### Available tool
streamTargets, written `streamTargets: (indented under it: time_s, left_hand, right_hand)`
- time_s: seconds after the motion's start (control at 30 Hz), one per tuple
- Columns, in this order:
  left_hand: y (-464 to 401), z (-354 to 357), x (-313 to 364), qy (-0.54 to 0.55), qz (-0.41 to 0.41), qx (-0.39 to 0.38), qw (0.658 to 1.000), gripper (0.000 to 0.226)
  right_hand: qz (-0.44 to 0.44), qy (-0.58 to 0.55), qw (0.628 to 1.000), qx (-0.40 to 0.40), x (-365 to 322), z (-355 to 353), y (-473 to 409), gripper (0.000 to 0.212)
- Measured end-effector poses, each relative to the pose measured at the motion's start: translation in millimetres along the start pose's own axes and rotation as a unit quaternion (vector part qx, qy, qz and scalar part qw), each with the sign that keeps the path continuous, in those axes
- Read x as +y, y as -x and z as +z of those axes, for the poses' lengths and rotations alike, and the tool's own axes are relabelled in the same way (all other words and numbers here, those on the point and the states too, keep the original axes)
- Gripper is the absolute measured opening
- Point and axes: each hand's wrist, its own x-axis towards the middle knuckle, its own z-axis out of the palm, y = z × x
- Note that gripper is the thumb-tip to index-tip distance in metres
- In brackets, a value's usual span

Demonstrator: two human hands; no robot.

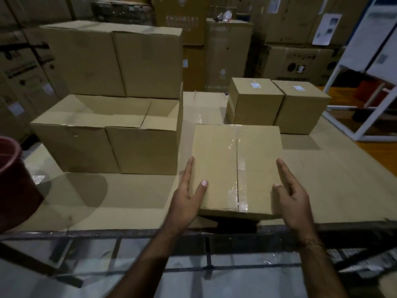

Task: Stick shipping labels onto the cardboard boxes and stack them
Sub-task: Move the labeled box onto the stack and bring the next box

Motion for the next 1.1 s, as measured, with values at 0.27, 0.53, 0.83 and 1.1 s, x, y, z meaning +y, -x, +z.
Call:
streamTargets:
  time_s: [0.27, 0.53, 0.83, 1.1]
  left_hand:
    - [80.7, -89.1, 14.4, 0.021, 0.003, 0.038, 0.999, 0.071]
    - [130.8, -187.7, 67.7, 0.016, 0.055, 0.153, 0.987, 0.069]
    - [124.3, -274.7, 113.9, 0.042, 0.078, 0.282, 0.955, 0.045]
    - [55.2, -349.4, 163.9, 0.061, 0.056, 0.297, 0.951, 0.043]
  right_hand:
    - [-0.021, -0.013, 0.999, 0.029, -62.8, 49.3, 88.5, 0.06]
    - [-0.096, -0.06, 0.994, -0.012, -138.0, 108.0, 133.7, 0.066]
    - [-0.152, -0.131, 0.978, -0.053, -213.5, 177.0, 113.0, 0.06]
    - [-0.21, -0.079, 0.97, -0.098, -270.4, 231.4, 59.2, 0.061]
